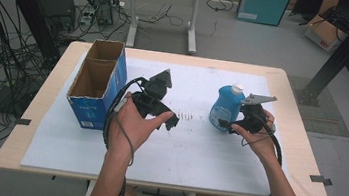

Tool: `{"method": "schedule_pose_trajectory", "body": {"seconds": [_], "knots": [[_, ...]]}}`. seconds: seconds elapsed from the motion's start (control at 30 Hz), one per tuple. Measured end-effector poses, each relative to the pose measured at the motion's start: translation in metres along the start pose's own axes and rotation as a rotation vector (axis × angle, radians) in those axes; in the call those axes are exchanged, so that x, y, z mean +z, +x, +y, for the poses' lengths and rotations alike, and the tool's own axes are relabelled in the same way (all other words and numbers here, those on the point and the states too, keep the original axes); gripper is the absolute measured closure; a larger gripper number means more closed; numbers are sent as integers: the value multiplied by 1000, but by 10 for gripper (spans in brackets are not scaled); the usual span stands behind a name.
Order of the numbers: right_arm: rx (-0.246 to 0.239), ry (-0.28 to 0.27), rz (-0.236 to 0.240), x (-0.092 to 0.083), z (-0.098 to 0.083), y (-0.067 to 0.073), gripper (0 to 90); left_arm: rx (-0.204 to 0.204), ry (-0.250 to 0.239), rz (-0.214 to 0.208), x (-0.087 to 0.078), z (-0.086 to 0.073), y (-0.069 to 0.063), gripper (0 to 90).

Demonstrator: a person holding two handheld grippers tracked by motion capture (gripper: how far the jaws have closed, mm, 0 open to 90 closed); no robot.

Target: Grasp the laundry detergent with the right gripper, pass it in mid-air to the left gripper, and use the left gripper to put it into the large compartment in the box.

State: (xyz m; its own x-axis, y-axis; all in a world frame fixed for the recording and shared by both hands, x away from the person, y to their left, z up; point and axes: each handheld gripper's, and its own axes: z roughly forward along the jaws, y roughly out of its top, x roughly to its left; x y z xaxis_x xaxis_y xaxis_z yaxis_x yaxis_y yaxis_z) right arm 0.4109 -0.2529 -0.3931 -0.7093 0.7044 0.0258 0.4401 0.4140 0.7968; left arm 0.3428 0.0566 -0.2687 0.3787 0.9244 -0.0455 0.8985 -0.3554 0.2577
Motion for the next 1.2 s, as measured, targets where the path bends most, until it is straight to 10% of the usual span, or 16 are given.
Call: {"method": "schedule_pose_trajectory", "body": {"seconds": [1.2], "knots": [[-4, -58, -14, 10, 1, -3, 27, 10, 4, 0, 0, 3, -1, 54]]}}
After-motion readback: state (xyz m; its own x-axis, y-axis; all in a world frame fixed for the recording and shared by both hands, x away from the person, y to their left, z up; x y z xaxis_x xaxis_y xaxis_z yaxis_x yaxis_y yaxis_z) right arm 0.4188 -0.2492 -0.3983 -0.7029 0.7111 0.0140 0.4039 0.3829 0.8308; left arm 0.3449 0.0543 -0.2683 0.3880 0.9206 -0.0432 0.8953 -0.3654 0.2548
